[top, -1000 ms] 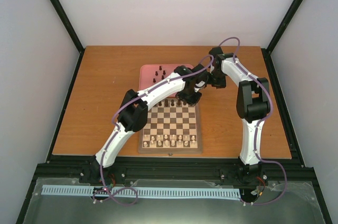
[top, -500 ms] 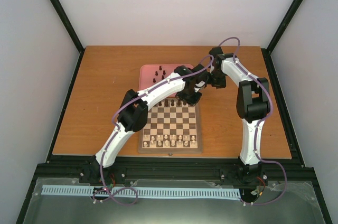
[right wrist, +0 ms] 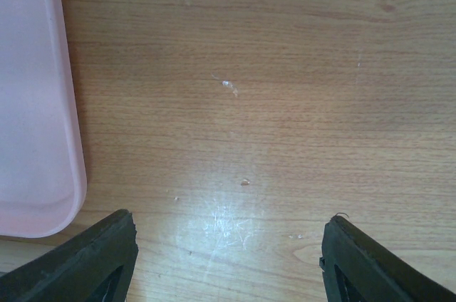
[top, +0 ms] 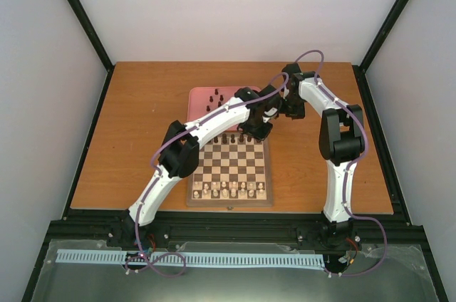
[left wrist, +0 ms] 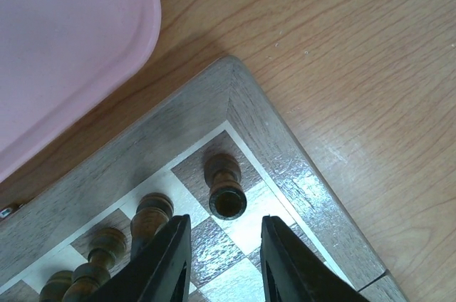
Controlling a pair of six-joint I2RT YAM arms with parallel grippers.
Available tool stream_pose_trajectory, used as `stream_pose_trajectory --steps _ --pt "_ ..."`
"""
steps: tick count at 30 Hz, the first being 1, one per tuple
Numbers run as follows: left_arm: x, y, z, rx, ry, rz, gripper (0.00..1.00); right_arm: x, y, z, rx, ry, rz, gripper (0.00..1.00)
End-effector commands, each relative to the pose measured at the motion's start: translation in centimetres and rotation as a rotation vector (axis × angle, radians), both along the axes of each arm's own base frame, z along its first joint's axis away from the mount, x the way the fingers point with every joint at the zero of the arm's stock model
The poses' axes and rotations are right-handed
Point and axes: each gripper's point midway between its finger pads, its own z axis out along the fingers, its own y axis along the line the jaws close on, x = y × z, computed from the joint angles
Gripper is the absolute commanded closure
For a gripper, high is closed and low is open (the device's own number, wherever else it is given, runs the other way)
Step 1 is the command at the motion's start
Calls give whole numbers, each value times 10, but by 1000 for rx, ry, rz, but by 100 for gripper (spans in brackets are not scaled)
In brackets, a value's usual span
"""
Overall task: Set up the chess pieces on the board
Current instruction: Place the chess piece on the chessboard, then pick up the chess piece from the storage box.
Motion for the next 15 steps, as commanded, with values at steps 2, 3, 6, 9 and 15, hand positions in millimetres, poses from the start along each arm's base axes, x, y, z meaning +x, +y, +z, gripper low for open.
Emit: stream_pose_trajectory --steps 2,3,6,9,15 --pt "3 -5 48 -59 -80 -9 70 3 -3 15 6 -33 -11 29" --pt "4 -6 55 -72 -92 -7 70 3 -3 16 6 -37 -9 29" --pt "10 -5 81 -110 -141 16 64 3 -4 17 2 -35 -13 29" --pt "20 6 102 -144 -165 68 57 4 -4 20 0 -40 -18 28" --pt "50 68 124 -155 -171 241 37 15 2 32 22 -71 -30 27"
